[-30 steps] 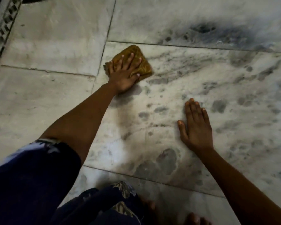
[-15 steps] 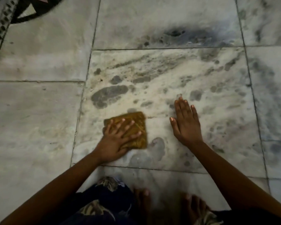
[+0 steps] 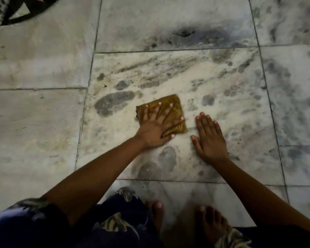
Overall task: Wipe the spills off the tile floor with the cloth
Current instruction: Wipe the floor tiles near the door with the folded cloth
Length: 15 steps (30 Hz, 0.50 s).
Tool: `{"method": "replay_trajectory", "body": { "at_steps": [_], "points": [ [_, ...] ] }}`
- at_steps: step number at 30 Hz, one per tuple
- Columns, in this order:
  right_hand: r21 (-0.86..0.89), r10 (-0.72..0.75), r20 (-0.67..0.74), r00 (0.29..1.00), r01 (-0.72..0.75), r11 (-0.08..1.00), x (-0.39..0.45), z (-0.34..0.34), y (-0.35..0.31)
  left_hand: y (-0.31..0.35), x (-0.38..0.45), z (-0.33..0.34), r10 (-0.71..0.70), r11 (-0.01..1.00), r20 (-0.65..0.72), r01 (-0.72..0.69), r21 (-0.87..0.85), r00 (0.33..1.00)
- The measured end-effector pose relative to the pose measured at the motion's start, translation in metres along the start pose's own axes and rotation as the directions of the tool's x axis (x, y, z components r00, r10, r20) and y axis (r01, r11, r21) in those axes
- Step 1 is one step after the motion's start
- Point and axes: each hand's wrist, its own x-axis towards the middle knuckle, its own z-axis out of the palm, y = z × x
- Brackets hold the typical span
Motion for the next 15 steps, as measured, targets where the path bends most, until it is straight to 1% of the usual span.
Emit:
{"method": "replay_trajectory", "body": {
  "at_steps": [2,3,5,6,8,10,12,15],
  "points": [
    [0.005,-0.002,0.010,1.000,0.002,1.000,0.000,0.000,0.000,0.002,-0.034,0.014,0.100,0.994,-0.055,-0.098,0.045,0.993],
    [0.007,-0.003,0.013,1.000,0.003,1.000,0.000,-0.001,0.000,-0.002,-0.051,0.020,0.130,0.989,-0.077,-0.124,0.074,0.989],
    [0.005,-0.008,0.019,1.000,0.008,1.000,0.000,0.000,0.001,-0.022,-0.083,0.028,0.114,0.992,-0.119,-0.105,0.073,0.986],
    [0.003,-0.008,0.022,1.000,0.008,1.000,0.000,0.000,0.001,-0.038,-0.093,0.029,0.062,0.997,-0.137,-0.055,0.050,0.989],
    [-0.001,-0.002,0.031,1.000,0.002,1.000,0.000,0.000,0.001,-0.070,-0.097,0.022,-0.117,0.993,-0.137,0.119,0.011,0.984],
    [-0.003,-0.004,0.048,0.999,0.004,1.000,0.000,0.000,0.000,-0.090,-0.080,0.007,-0.294,0.956,-0.095,0.293,-0.021,0.951],
    [0.000,-0.004,0.060,0.998,0.004,1.000,0.000,-0.002,0.000,-0.094,-0.056,-0.009,-0.379,0.925,-0.039,0.379,-0.003,0.924],
    [0.010,-0.003,0.063,0.998,0.002,1.000,0.001,-0.004,0.000,-0.081,-0.038,-0.021,-0.413,0.909,-0.010,0.413,0.050,0.911]
  ]
}}
